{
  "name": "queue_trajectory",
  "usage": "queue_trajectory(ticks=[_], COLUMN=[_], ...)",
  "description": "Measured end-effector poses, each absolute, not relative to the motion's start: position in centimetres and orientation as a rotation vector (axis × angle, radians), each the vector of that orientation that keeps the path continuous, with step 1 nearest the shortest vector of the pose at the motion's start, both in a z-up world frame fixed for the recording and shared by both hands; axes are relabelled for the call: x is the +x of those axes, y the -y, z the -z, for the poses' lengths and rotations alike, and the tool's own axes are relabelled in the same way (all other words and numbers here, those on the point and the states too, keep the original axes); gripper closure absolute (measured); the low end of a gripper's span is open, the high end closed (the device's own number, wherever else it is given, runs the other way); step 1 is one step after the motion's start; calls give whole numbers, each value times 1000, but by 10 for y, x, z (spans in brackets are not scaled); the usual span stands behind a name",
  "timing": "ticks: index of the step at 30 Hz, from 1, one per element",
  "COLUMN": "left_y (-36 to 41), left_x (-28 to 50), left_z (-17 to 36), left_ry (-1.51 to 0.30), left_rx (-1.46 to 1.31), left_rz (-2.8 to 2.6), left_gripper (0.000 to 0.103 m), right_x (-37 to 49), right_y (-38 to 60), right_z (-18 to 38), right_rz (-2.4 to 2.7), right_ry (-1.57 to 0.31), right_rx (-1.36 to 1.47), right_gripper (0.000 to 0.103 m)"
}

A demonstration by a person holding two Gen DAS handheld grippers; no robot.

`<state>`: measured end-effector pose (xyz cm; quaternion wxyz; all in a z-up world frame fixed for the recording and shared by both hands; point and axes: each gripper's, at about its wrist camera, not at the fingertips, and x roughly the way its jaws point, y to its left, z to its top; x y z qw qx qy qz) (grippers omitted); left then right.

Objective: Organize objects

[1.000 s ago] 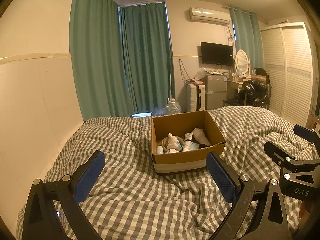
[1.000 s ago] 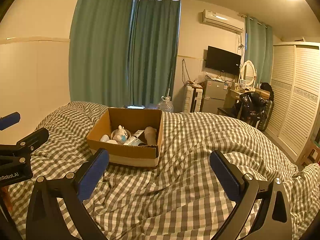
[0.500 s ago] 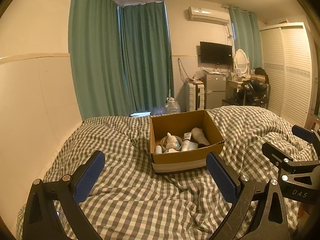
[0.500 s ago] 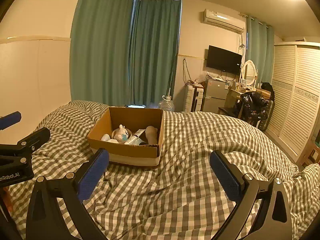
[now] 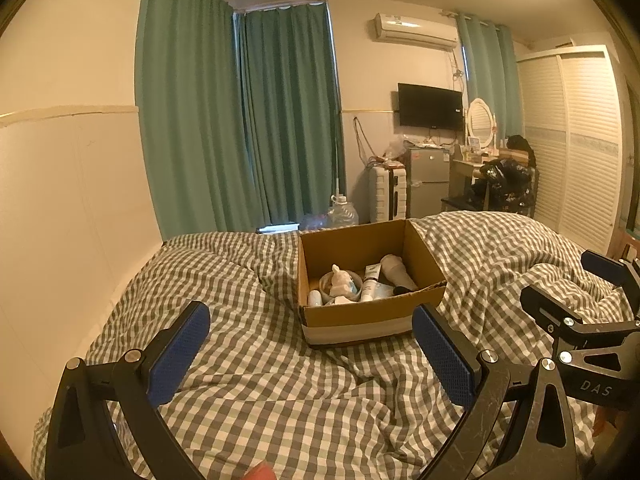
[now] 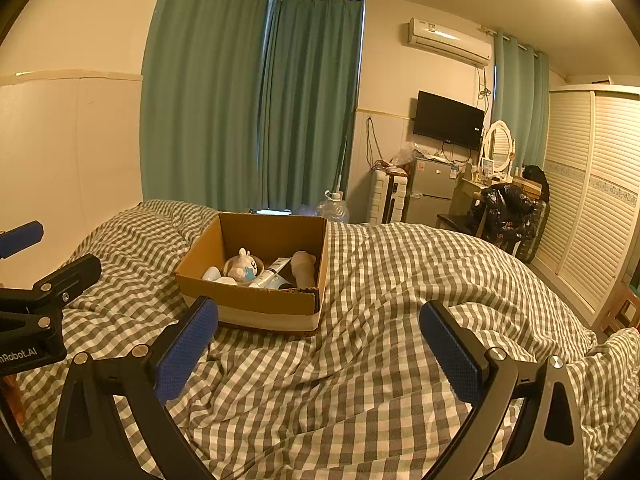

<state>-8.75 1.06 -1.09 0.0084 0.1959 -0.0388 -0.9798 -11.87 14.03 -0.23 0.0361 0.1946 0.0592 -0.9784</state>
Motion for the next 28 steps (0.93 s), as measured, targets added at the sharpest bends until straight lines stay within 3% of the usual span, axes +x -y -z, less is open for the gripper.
queue_trajectory(ticks=[28], left_y=[-11], left_x=[-86], left_z=[16], left_ry=[133], left_rx=[639], left_rz=[3038], left_gripper=[0], right_x=[-117], right_y=[-141], right_z=[6], right_rz=[2999], right_ry=[-198], right_rx=[610], right_gripper=[1])
